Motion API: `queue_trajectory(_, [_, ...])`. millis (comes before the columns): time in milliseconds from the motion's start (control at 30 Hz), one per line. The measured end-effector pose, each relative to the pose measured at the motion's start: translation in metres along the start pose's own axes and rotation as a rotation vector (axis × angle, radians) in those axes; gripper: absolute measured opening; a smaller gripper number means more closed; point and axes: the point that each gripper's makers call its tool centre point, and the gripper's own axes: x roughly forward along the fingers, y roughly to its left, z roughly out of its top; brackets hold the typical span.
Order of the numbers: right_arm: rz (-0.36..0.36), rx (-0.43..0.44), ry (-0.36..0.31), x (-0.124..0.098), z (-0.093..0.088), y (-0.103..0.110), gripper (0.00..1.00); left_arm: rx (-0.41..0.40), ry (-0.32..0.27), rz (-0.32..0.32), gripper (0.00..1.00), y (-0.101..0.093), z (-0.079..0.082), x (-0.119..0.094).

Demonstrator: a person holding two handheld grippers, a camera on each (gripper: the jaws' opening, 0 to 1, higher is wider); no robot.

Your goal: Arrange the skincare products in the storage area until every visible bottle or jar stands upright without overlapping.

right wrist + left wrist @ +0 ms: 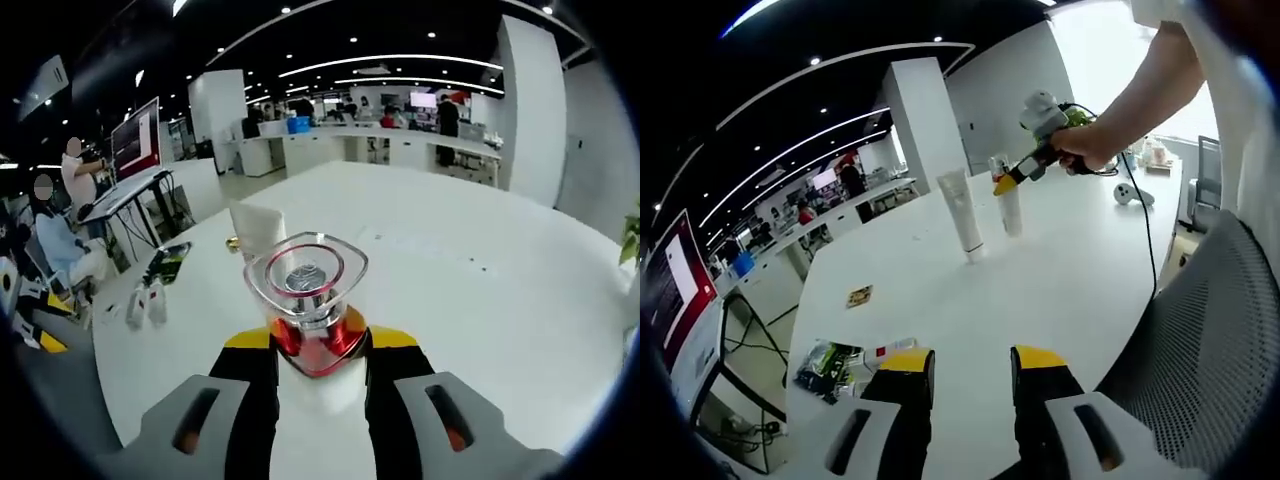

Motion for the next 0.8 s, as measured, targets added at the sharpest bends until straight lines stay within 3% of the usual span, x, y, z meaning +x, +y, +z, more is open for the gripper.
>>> queue_trajectory(800, [0.059, -0.031, 0.029, 0.037, -0.003, -0.005, 0.30, -0.009, 0.018, 0.011, 0.31, 0.003, -0.003, 0.000])
